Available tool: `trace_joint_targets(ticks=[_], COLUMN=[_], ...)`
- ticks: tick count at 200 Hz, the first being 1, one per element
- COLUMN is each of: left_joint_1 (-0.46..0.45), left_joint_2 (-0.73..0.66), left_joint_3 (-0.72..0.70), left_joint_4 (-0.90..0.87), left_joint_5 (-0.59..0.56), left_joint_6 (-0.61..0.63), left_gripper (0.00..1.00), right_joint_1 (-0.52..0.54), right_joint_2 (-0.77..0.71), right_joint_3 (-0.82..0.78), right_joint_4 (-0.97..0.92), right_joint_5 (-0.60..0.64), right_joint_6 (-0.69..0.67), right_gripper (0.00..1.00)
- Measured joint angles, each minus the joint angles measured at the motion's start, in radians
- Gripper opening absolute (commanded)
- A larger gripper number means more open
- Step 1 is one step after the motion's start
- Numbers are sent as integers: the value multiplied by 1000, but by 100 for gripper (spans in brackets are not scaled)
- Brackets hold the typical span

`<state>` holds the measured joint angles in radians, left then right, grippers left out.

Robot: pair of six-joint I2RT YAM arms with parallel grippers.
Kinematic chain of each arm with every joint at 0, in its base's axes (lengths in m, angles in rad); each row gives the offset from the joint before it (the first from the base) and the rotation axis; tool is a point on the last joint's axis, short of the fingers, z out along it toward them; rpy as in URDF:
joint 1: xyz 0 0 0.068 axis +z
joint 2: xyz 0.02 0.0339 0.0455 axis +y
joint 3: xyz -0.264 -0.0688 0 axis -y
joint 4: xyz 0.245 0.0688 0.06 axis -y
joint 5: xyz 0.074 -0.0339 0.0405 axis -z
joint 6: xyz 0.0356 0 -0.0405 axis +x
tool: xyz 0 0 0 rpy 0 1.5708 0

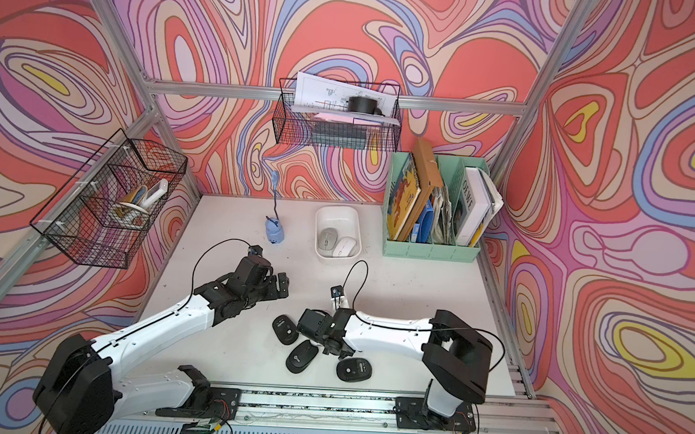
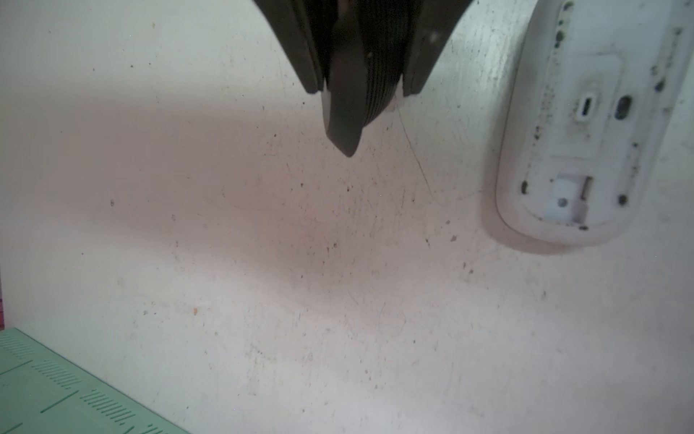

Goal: Put the mouse in the storage box
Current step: Pick up the mouse from the center of the board, then place the mouse in the storage box.

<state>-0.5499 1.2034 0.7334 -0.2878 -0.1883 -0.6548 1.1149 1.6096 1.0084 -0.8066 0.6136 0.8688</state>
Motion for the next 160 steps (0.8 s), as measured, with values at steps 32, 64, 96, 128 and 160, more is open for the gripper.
trace_joint_targets(ticks=[32,64,96,128,160], left_joint_1=[2,2,4,8,8], left_joint_2=[-40,-109,-172,-211,-253], left_joint_3=[0,-9,-40,-59,-84], left_joint_4=[-1,0,-1,-6,-12], left_joint_5=[-12,-25,-32,-37,-36], left_joint_6=[3,4,4,4,3], left_gripper=[99,99,99,99,99], right_joint_1=[-152,-330,-457,-549,-608], right_joint_2=[-111,-105,26,210,425], right_joint_3=[-5,54,249,454,669], right_joint_4=[111,246,364,460,491], right_joint_5=[-72,-209,-344,-479,-569], right_joint_6=[-68,-152,-204,-210,-210], right_gripper=[19,19,17,16,16])
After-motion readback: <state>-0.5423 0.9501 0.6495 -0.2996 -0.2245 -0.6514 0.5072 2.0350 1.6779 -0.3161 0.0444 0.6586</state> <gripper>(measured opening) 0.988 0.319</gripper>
